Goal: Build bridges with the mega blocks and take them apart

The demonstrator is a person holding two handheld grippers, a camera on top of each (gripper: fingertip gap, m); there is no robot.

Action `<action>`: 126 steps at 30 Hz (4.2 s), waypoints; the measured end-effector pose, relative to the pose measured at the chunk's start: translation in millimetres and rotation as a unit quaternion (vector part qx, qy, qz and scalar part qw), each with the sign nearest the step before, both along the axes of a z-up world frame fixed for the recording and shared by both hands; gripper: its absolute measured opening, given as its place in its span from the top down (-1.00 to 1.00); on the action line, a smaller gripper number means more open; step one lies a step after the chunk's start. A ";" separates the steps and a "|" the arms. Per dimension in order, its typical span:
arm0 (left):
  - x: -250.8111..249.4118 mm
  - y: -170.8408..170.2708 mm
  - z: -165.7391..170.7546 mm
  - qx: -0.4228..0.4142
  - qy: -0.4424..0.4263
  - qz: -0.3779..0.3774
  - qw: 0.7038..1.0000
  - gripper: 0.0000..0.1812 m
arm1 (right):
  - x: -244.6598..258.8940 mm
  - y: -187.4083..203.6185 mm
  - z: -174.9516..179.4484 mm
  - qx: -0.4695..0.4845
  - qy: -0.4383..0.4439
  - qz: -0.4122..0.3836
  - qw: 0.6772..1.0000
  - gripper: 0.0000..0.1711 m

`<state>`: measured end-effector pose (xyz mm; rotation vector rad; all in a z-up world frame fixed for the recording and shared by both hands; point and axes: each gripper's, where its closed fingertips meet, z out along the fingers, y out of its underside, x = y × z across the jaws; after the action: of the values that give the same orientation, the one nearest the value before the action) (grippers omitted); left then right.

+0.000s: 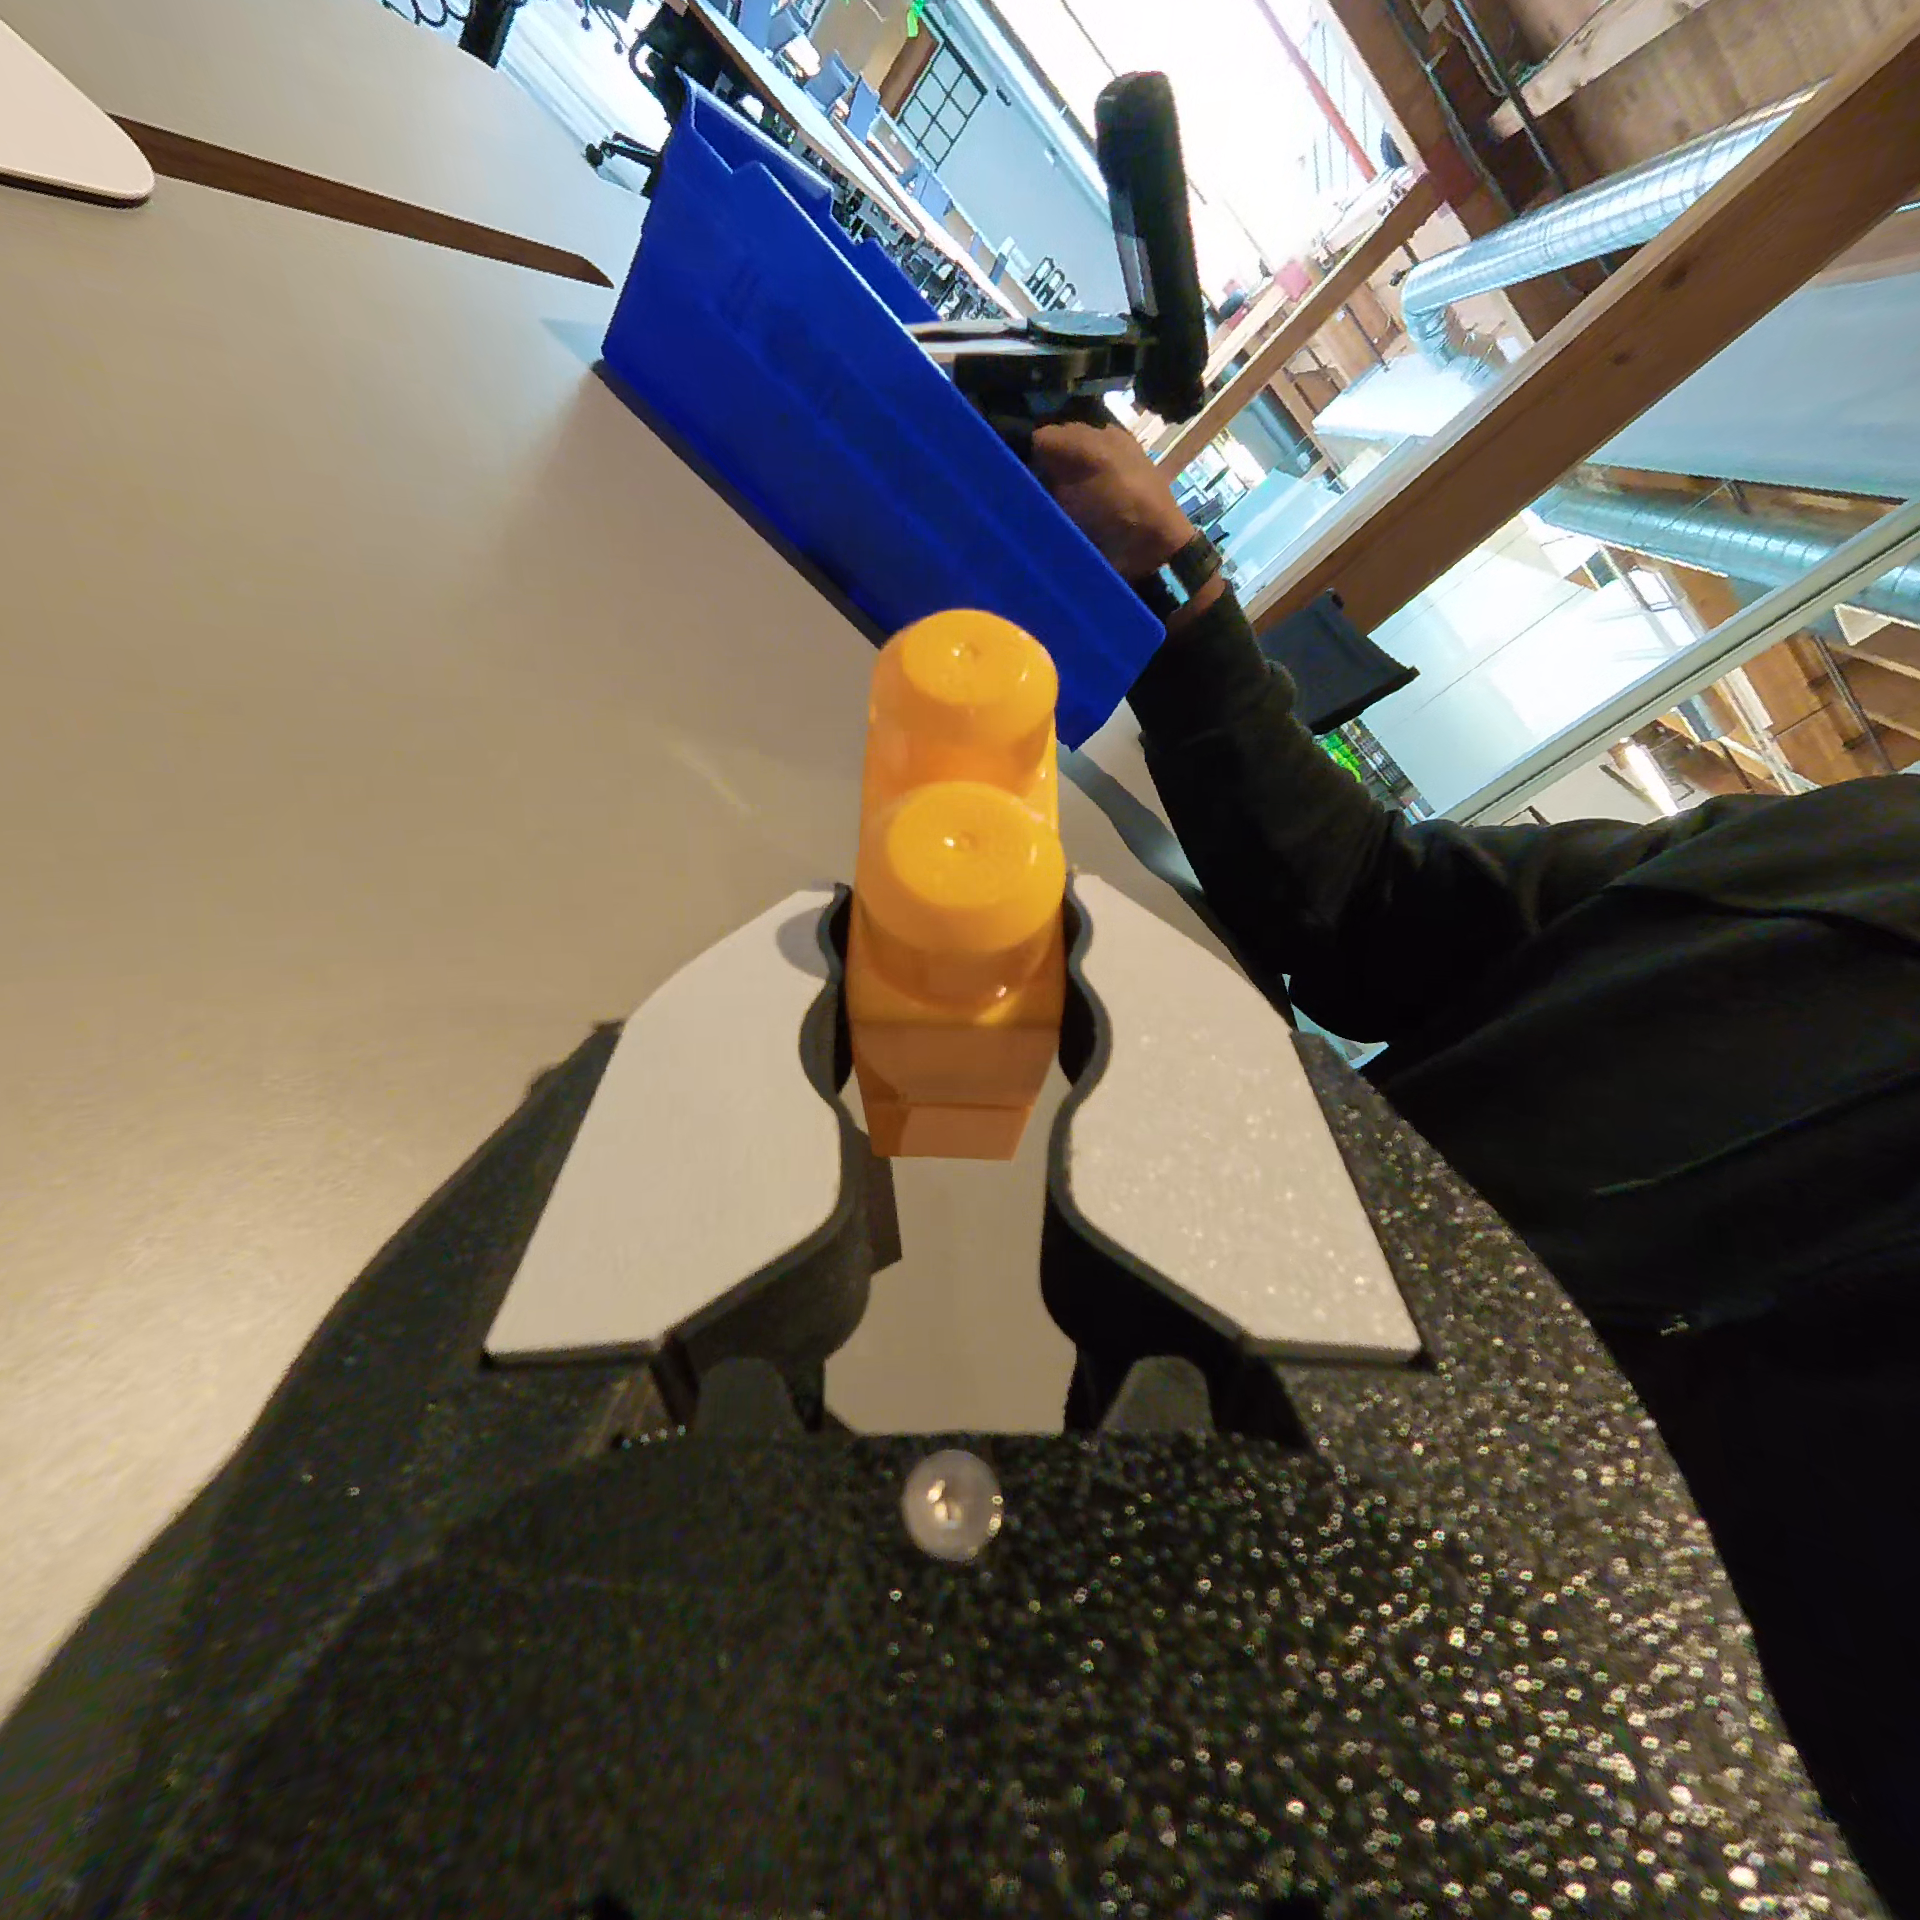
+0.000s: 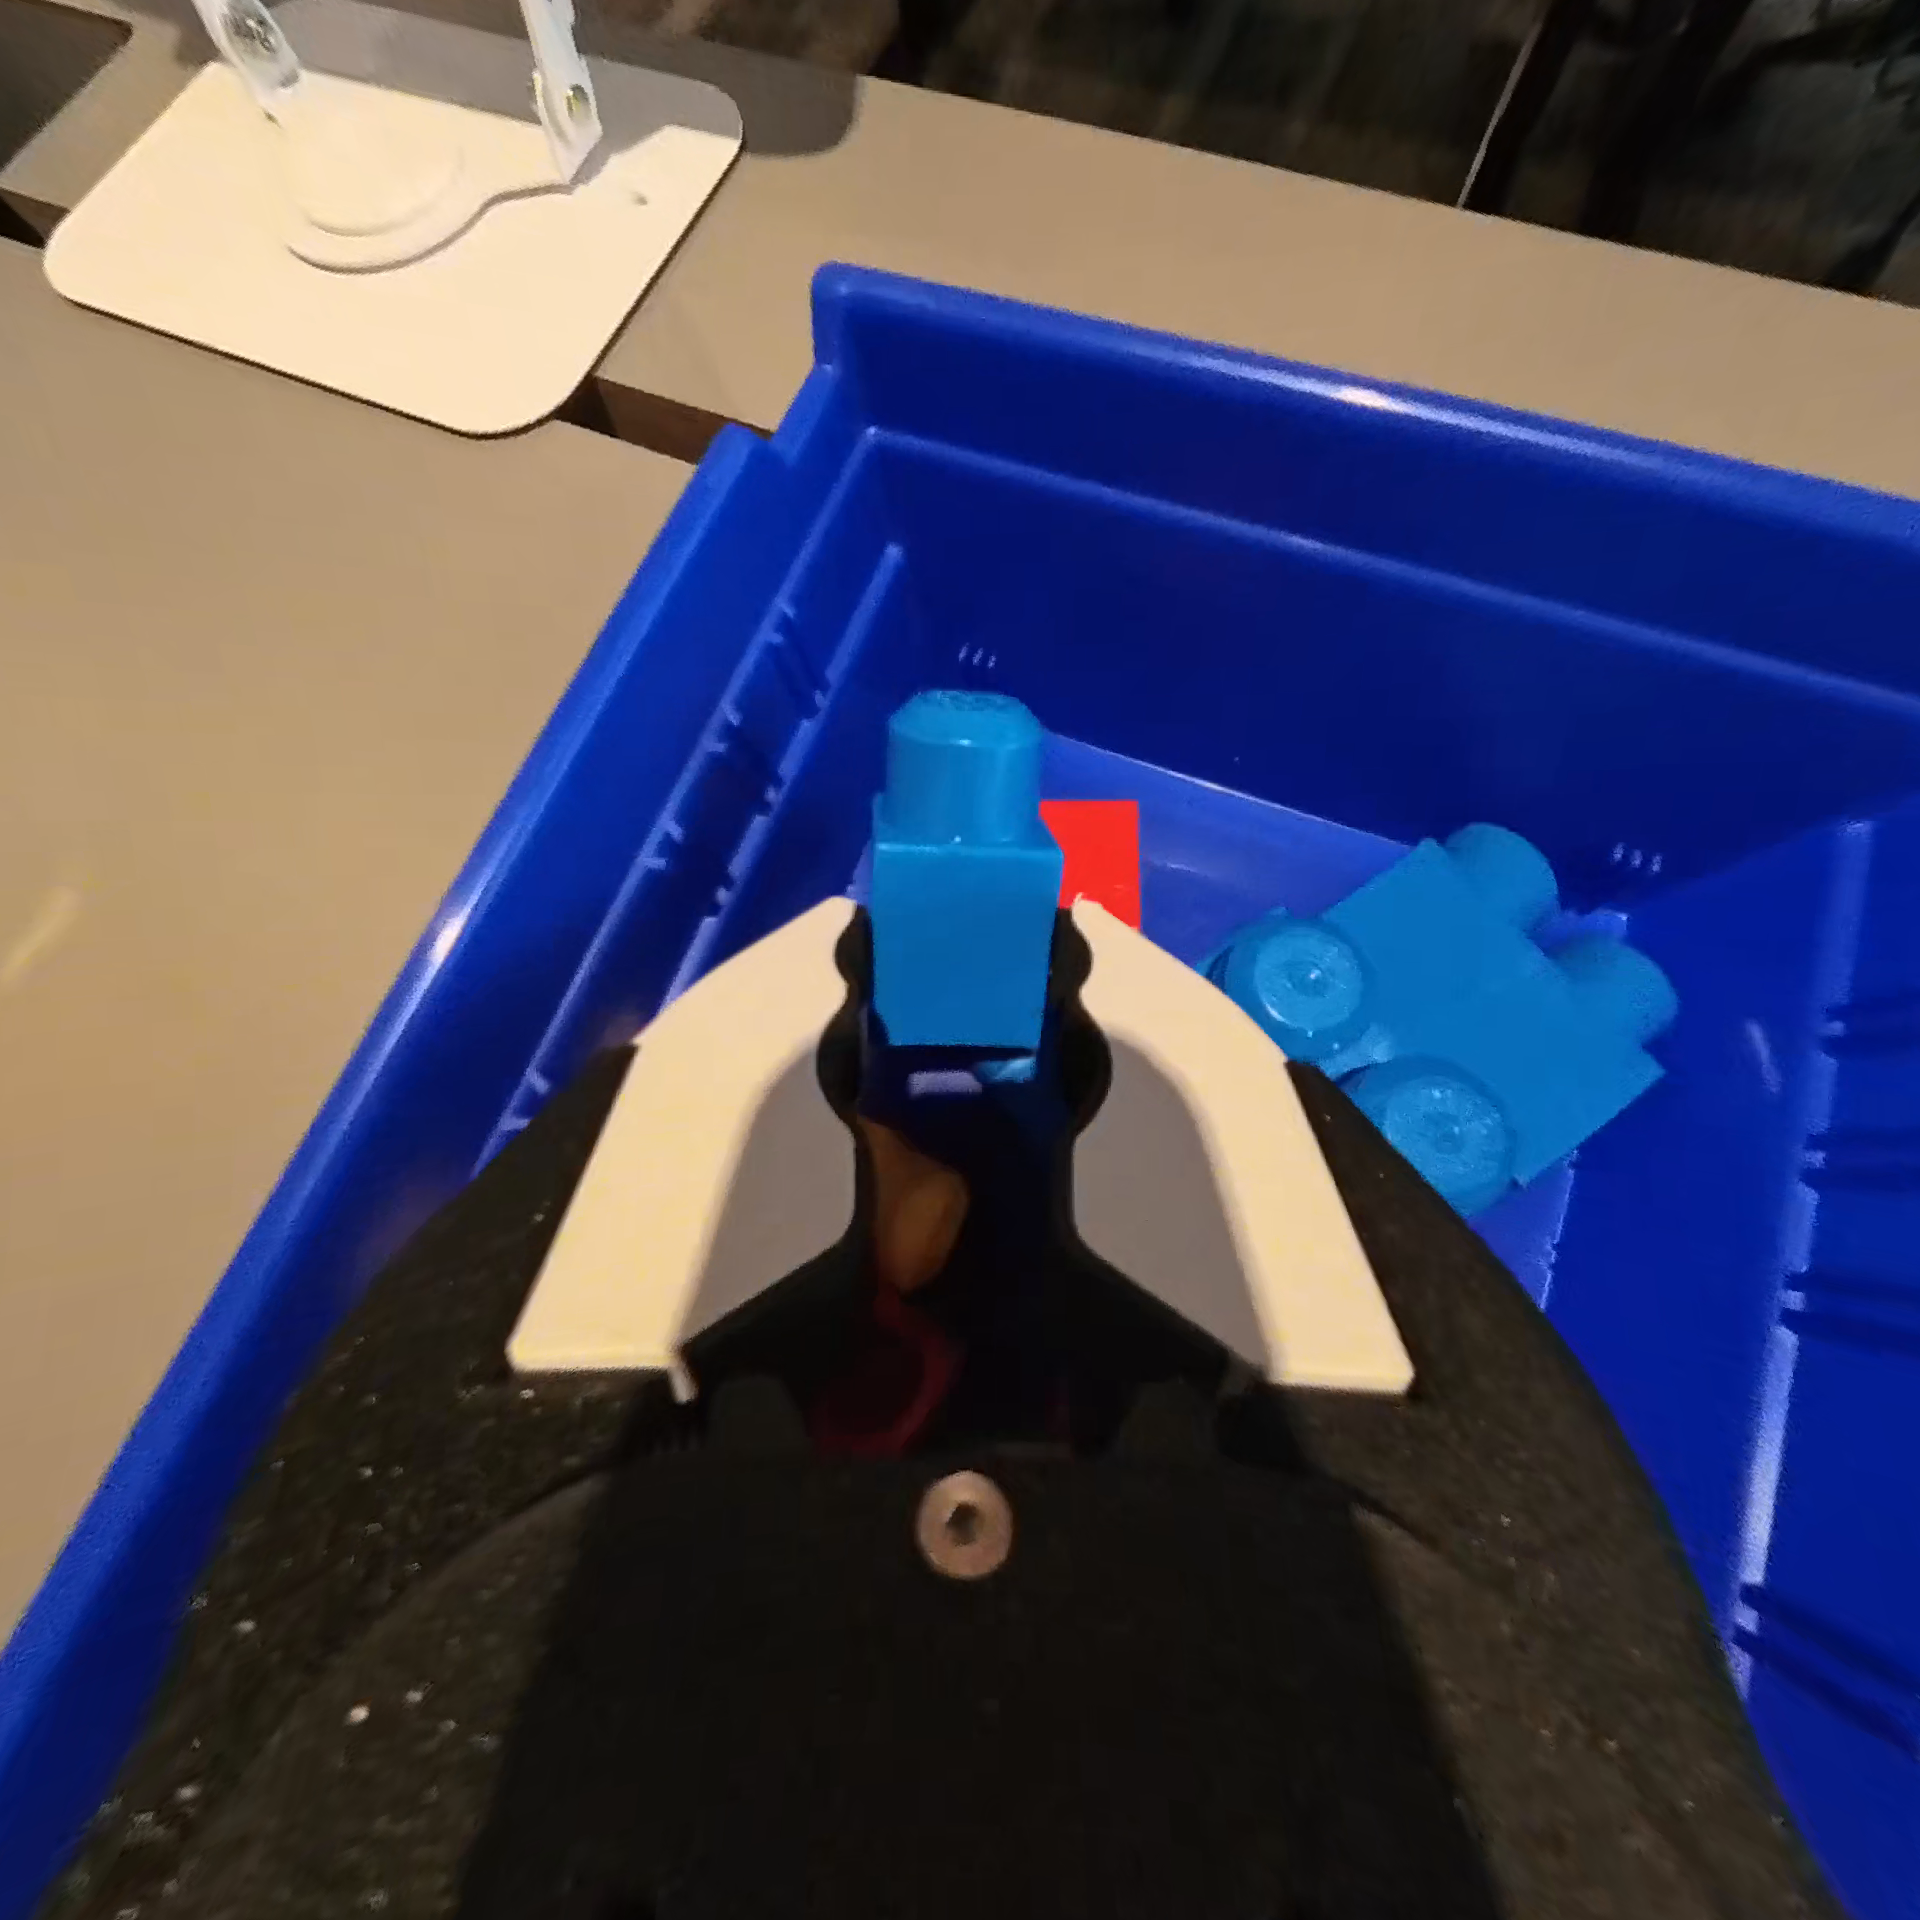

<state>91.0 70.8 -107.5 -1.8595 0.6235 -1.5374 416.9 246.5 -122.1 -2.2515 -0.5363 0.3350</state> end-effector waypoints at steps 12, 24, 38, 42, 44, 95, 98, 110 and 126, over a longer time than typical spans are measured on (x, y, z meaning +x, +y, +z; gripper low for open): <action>-0.1 -0.7 2.0 0.009 -0.003 0.004 1.000 0.60 | -81.1 -48.5 124.7 0.154 0.093 0.095 0.979 0.41; -4.0 -1.5 33.3 0.077 -0.104 0.036 0.991 0.60 | -295.6 -217.8 -25.6 -0.092 0.104 0.392 0.909 0.24; 14.6 -14.6 34.0 0.076 -0.108 0.002 0.991 0.60 | -300.9 -225.9 -12.2 -0.131 0.239 0.435 0.858 0.08; 19.1 -17.4 34.0 0.077 -0.108 -0.002 0.991 0.60 | -303.3 -232.4 -11.9 -0.122 0.232 0.452 0.853 0.13; 20.9 -18.7 32.8 0.076 -0.104 -0.009 0.992 0.60 | -304.7 -232.5 -8.2 -0.116 0.244 0.453 0.849 0.15; 9.6 -14.3 33.4 -0.012 -0.154 -0.039 0.987 0.60 | 12.0 -152.6 11.7 -0.168 -0.071 0.406 0.895 0.57; 10.5 -15.1 32.9 -0.010 -0.151 -0.041 0.988 0.60 | 16.0 -152.8 -18.1 -0.225 -0.104 0.401 0.882 0.57; 13.6 -19.0 31.7 0.001 -0.139 -0.048 0.989 0.60 | -44.5 -127.5 77.9 0.039 -0.117 0.377 0.918 -0.08; 39.7 -44.6 22.7 0.204 0.001 -0.054 0.977 0.60 | -276.7 -215.4 37.1 -0.028 0.131 0.473 0.871 0.35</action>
<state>130.7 26.2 -84.8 -1.5352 0.9750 -1.3505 140.2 31.1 -85.0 -1.7842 -1.4688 1.1310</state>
